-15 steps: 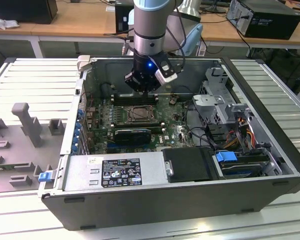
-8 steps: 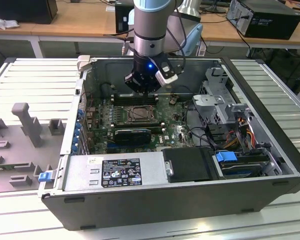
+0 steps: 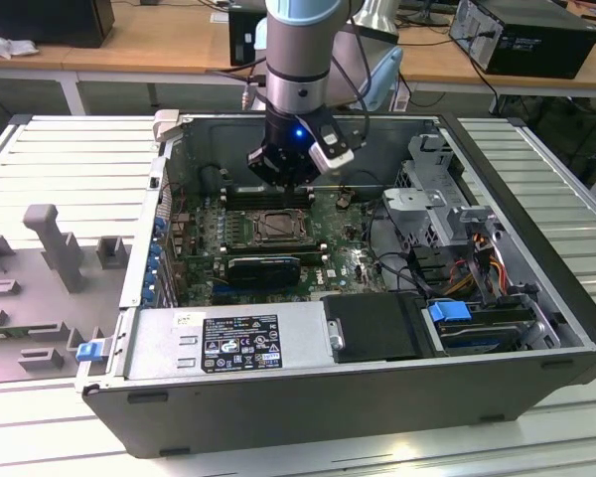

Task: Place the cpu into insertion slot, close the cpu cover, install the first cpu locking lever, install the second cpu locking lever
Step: 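Install the second cpu locking lever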

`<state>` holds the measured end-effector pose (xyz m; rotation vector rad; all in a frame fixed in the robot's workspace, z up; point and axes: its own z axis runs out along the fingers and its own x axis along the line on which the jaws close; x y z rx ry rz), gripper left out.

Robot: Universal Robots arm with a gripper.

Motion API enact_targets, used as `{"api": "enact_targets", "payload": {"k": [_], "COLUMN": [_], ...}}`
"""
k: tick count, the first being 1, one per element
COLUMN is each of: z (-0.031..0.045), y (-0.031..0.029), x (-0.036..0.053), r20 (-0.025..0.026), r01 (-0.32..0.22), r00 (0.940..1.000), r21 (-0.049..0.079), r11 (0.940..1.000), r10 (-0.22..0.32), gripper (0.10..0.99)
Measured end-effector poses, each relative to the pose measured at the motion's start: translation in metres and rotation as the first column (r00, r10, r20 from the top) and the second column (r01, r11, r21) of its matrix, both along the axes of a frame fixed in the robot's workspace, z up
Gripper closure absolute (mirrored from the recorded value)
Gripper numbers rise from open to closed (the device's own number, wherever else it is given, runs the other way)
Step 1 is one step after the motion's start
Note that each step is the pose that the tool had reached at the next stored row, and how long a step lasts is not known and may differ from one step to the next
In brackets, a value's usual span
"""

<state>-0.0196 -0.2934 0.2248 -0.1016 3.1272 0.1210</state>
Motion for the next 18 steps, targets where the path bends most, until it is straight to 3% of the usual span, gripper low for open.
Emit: {"api": "enact_targets", "payload": {"k": [4, 7, 12, 13, 17, 18], "z": [0.0, 0.0076, 0.0395, 0.0421, 0.0421, 0.0418], "y": [-0.0031, -0.0033, -0.0033, -0.0041, -0.0151, -0.0239], "x": [0.0, 0.0, 0.0, 0.0001, -0.0003, -0.0005], "r20": [0.0, 0.0, -0.0001, 0.0, 0.0, 0.0], "r01": [0.0, 0.0, 0.0, 0.0, 0.0, 0.0], "r00": [1.0, 1.0, 1.0, 1.0, 1.0, 1.0], "r21": [0.0, 0.0, 0.0, 0.0, 0.0, 0.0], "r11": [1.0, 1.0, 1.0, 1.0, 1.0, 1.0], "r10": [0.0, 0.0, 0.0, 0.0, 0.0, 0.0], "gripper": [0.98, 0.98, 0.98, 0.98, 0.98, 0.98]}}
